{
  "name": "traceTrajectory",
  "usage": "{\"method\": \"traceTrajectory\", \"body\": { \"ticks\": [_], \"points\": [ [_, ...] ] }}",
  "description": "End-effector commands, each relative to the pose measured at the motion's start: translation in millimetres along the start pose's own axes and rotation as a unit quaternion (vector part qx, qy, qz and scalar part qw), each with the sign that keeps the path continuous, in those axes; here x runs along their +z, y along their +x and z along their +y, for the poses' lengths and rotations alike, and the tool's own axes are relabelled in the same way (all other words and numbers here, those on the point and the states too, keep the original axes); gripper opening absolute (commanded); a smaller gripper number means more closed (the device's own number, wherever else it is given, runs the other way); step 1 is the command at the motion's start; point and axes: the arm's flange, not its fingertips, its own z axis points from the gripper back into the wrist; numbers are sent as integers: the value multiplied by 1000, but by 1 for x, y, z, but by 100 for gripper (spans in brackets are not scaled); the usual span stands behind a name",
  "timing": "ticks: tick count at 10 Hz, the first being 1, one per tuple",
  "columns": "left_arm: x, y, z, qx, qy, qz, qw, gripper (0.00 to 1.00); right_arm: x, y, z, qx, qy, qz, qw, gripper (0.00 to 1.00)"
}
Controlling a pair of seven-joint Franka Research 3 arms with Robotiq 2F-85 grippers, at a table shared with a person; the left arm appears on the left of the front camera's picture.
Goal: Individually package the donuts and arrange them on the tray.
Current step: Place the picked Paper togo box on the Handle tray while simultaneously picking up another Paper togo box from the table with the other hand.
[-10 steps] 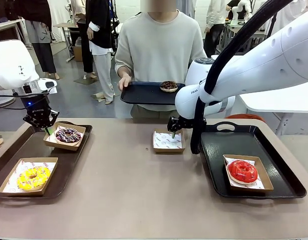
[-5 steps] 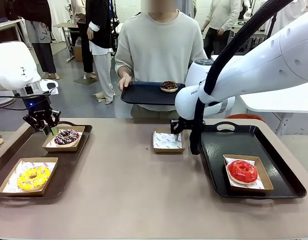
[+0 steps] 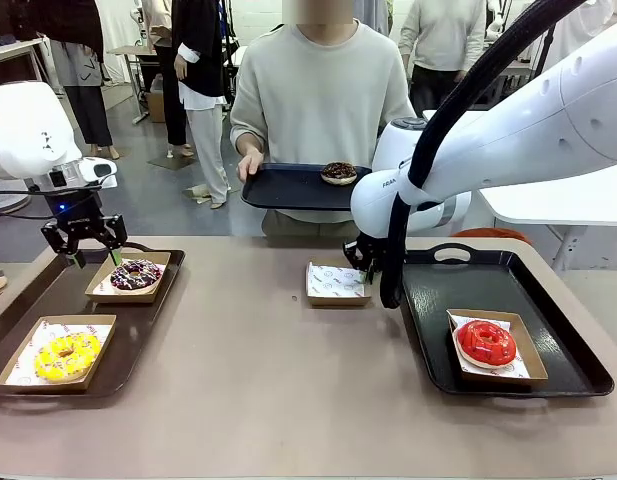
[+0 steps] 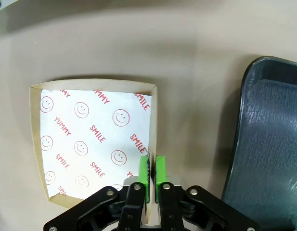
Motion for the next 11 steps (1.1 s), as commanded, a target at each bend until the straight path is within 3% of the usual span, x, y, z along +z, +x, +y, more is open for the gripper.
{"method": "traceTrajectory", "body": {
  "ticks": [1, 3, 5, 6, 9, 11],
  "points": [
    [6, -2, 5, -9, -14, 5, 1000, 80, 4, 3, -1, 1, 7, 0, 1000, 0],
    [8, -4, 7, -13, -23, 7, 1000, 100, 4, 2, -1, -2, 2, 0, 1000, 0],
    [12, -9, 14, -24, -51, 9, 998, 100, 8, 1, 3, -9, -2, 0, 1000, 0],
    [17, -14, 21, -52, -97, 15, 994, 100, 16, -1, 2, -10, -7, -1, 1000, 0],
    [45, -43, 56, -100, -289, 5, 952, 100, 59, -1, -2, -12, -1, -11, 1000, 0],
    [54, -74, 89, -121, -395, 2, 911, 100, 98, 12, -2, -21, 4, -21, 1000, 0]
  ]
}}
